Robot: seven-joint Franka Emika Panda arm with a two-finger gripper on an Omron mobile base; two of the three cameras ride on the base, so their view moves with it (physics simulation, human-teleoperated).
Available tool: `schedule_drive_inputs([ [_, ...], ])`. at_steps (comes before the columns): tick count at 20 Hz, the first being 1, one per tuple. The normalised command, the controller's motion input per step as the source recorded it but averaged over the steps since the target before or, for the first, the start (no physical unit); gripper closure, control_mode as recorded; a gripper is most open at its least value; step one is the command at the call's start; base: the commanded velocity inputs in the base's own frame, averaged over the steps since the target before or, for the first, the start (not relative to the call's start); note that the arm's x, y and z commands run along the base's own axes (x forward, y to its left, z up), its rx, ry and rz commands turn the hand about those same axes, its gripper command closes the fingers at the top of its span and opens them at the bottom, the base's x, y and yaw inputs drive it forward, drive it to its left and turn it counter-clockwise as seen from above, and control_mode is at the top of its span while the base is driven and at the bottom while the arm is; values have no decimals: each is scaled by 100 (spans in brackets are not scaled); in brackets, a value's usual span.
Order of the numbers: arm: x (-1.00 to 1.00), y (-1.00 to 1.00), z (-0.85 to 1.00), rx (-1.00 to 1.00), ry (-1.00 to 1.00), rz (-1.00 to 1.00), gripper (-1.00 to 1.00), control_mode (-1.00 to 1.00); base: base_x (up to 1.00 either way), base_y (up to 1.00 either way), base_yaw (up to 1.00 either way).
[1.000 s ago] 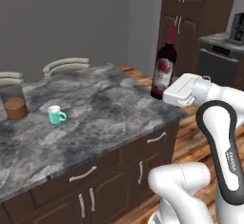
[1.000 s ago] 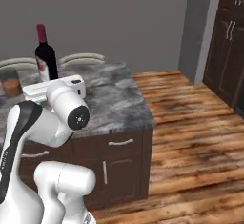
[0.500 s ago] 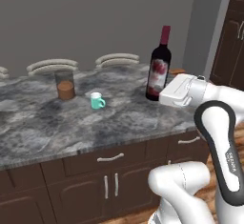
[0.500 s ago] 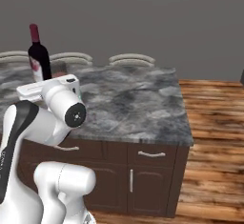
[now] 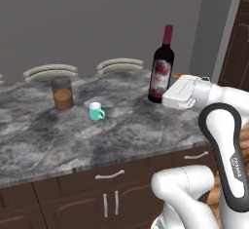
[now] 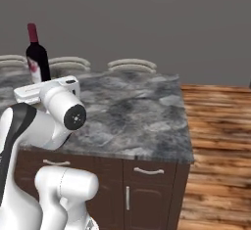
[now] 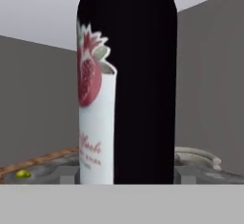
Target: Open the cabinet directly in front. Then move the wine and the mug to the dining counter with the jar on it.
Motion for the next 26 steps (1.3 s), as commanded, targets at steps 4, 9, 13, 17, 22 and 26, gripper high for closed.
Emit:
schedule_drive_inputs([
  [4,0,0,0,0,0,0,100,100,100,-12,1],
  [9,0,0,0,0,0,0,100,100,90,-13,2],
  [13,69,-11,-12,0,0,3,100,-100,16,0,0],
  [17,100,-22,-28,1,1,12,100,-100,0,0,0],
  [22,100,-7,-53,0,1,16,100,-100,0,0,0],
  [26,100,1,-81,0,-1,25,100,-100,0,0,0],
])
